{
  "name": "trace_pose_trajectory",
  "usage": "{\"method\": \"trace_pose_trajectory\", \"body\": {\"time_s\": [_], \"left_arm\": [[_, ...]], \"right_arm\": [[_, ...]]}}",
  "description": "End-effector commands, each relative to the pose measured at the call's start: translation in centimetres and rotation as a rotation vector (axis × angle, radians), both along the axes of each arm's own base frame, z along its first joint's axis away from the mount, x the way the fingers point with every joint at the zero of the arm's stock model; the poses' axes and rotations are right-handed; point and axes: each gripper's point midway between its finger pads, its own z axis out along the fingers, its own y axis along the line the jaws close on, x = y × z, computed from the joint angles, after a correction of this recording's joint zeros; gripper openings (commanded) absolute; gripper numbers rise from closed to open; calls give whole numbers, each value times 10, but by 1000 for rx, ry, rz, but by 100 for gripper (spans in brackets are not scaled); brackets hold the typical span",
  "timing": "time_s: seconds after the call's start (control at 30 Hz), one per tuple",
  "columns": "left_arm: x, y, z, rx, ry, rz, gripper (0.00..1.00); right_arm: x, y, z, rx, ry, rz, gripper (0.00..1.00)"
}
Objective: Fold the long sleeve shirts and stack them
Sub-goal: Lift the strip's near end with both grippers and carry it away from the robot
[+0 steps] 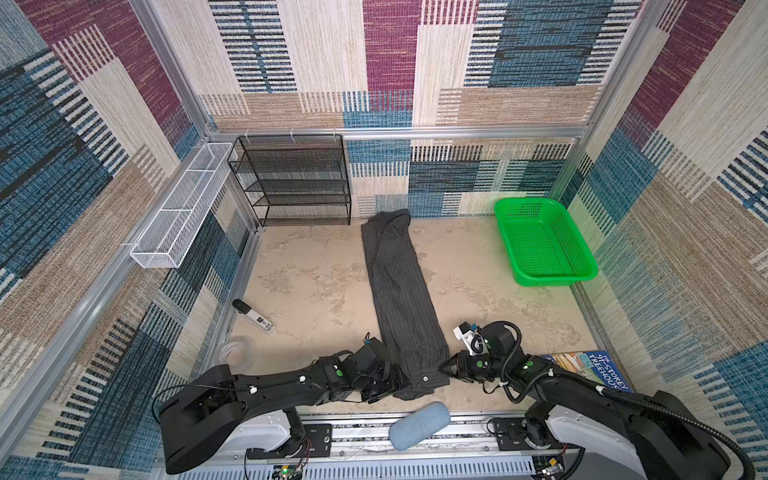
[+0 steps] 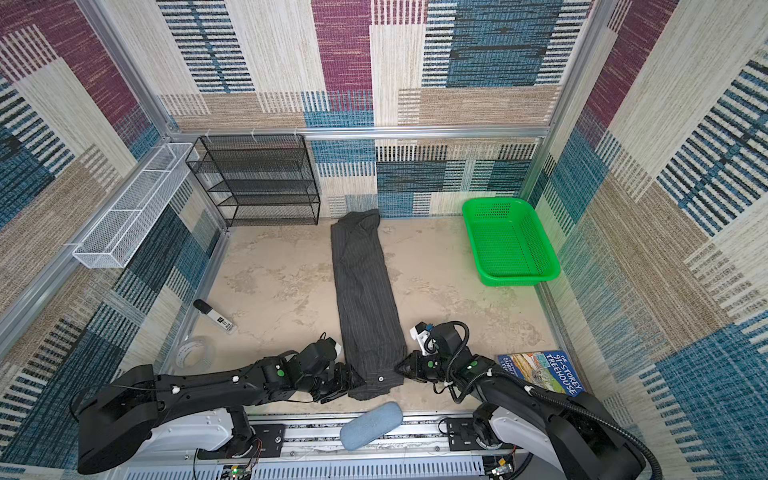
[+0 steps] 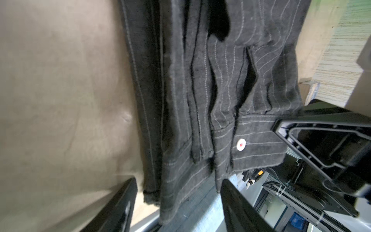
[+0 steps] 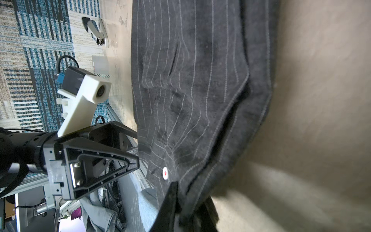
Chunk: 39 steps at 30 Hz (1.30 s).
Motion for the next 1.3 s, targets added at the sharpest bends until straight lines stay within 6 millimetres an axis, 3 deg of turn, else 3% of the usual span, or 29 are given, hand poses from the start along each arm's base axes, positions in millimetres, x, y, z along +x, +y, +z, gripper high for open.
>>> {"method": "trace_pose_trajectory", "body": {"time_s": [0.0,0.2,0.3,0.47,0.83,1.07,1.27], "left_arm": [[-17,25,-29,143,82,-8,58],[-6,11,-30,85,52,32,32],[-1,11,-26,79,29,53,16],[4,18,-15,85,-10,82,0],[27,27,29,44,-153,161,0],[60,27,62,-34,-237,212,0],[92,23,78,-77,-259,216,0]], "right_arm": [[3,6,8,36,-11,7,15],[2,5,8,33,-7,7,14],[2,5,10,33,-10,7,13],[4,4,17,35,-26,-1,13],[23,17,38,44,-57,4,12],[42,30,53,53,-82,11,11],[59,39,63,58,-102,-1,11]]}}
